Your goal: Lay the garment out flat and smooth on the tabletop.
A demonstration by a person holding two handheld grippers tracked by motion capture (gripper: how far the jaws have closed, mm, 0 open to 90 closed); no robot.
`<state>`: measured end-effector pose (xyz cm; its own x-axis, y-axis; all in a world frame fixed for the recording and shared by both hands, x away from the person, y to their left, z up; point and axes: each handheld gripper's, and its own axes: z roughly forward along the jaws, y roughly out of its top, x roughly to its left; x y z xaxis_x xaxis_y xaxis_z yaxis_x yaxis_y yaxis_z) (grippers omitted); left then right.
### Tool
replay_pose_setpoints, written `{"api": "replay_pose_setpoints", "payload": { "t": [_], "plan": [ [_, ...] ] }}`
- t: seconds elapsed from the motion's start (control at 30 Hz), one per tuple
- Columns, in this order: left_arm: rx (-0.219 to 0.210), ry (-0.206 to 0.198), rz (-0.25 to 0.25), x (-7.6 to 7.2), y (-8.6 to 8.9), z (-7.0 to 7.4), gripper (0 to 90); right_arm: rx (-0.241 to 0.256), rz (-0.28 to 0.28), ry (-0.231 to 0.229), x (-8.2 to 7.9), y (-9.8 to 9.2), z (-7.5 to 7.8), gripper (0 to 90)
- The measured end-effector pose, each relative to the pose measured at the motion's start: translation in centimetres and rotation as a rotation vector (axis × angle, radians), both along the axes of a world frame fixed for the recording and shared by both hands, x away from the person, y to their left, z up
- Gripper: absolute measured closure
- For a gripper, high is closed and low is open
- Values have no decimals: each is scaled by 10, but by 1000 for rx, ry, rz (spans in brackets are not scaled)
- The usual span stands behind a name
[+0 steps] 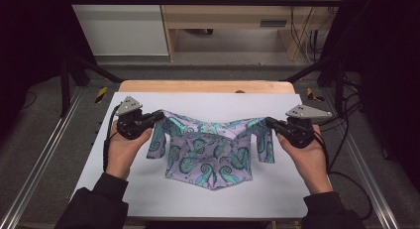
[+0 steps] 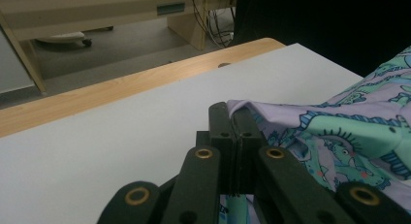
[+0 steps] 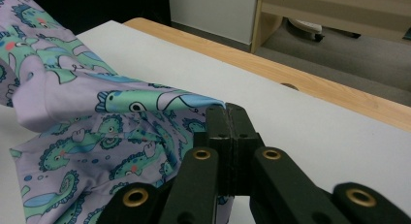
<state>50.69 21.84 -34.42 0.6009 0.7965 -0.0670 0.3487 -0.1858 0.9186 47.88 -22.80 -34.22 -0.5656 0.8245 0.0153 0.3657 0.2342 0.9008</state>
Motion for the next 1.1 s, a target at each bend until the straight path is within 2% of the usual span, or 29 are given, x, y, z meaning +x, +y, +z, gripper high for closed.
{"api": "replay_pose_setpoints", "payload": {
  "t": [0.13, 0.3, 0.5, 0.73, 0.97, 1.1],
  "plan": [
    [-11, -16, 19, -1, -3, 3, 898, 23, -28, -17, 1, 0, 5, 900],
    [-16, -45, 35, -4, -6, 12, 898, 28, -65, -54, -3, 4, 17, 900],
    [-21, -69, 31, -9, -7, 25, 898, 46, -82, -78, -6, 6, 31, 900],
    [-15, -88, 32, -14, -6, 33, 899, 74, -88, -94, -10, 7, 42, 900],
    [-14, -118, 31, -22, -6, 61, 898, 95, -94, -125, -20, 5, 62, 900],
    [2, -101, 35, -14, -10, 67, 898, 71, -108, -131, -19, 4, 73, 900]
  ]
}}
